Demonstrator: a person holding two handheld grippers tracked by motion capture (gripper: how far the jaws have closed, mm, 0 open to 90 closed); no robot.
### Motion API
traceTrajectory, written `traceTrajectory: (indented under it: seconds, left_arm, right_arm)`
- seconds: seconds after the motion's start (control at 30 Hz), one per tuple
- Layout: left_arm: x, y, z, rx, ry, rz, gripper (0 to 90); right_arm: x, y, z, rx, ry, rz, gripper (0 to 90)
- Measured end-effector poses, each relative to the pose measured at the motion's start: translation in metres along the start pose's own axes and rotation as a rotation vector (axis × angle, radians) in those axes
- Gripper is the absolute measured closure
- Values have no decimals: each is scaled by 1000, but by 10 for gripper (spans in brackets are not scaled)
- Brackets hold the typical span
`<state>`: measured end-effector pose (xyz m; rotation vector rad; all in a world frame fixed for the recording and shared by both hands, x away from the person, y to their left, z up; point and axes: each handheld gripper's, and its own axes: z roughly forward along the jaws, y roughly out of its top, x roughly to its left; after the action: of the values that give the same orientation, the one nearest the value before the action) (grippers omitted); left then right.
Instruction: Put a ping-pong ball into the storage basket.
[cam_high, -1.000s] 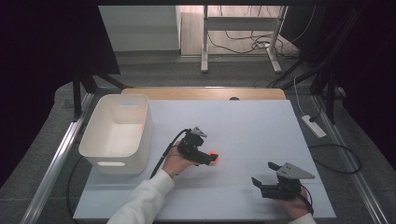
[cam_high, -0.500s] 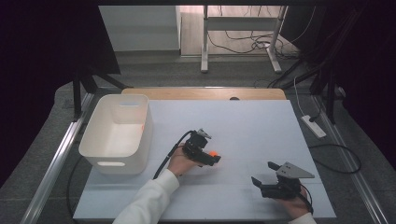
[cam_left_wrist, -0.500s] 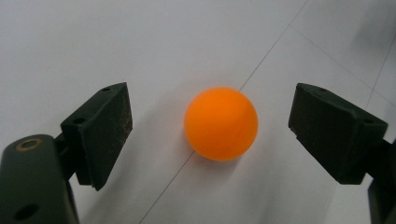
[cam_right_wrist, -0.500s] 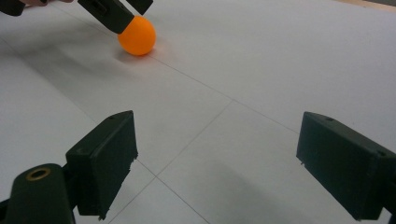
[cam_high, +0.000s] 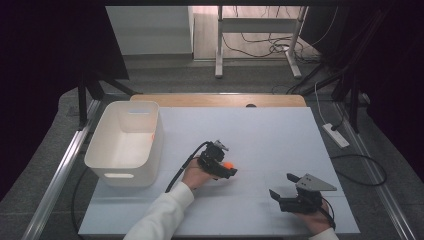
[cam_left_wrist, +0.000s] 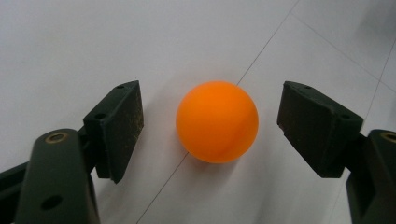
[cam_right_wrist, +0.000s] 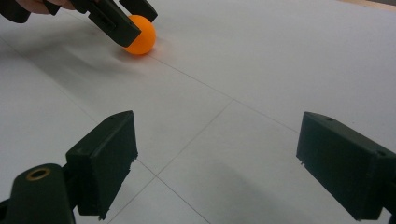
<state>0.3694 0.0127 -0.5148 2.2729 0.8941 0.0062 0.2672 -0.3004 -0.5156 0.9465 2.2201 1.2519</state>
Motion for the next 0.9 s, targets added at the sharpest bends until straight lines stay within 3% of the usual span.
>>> traceTrajectory:
  seconds: [0.47, 0.6, 0.9]
  left_arm:
    - [-3, -1, 4, 28, 0, 20, 493]
    - [-2, -1, 3, 29, -5, 19, 499]
    - [-1, 0, -14, -18, -2, 23, 502]
  right_arm:
    - [0, 0, 0, -1, -2, -1, 120]
    - [1, 0, -1, -2, -3, -5, 120]
    - [1, 0, -1, -1, -6, -3, 120]
